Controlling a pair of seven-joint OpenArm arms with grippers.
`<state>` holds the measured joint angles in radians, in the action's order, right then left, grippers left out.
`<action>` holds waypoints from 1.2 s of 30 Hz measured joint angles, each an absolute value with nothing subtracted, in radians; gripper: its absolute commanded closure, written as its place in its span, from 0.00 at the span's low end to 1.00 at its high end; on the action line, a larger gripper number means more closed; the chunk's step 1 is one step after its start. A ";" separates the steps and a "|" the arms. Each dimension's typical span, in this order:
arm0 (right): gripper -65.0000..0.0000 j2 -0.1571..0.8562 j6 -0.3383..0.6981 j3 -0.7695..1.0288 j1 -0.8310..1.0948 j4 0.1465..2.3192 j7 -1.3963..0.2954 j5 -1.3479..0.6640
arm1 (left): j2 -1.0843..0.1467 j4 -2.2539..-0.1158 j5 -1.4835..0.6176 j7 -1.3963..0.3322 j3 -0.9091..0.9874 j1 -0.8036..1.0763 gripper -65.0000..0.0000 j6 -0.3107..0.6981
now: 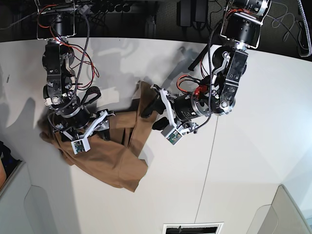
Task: Layout the t-shirt on the table in an organized manner, then fold the t-shirt properly
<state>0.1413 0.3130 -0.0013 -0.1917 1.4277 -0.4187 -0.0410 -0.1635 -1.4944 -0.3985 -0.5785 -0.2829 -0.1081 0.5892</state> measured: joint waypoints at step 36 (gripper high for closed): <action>0.47 0.266 0.059 0.212 -0.236 1.513 -0.477 -0.021 | -0.357 -1.472 -0.680 -0.761 0.148 -0.094 0.78 0.682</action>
<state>0.2657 0.0593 0.2123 -0.2356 1.5127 -0.4770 -0.0212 -0.3573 -1.4723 -0.6804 -0.7612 0.1478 -0.0944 0.6823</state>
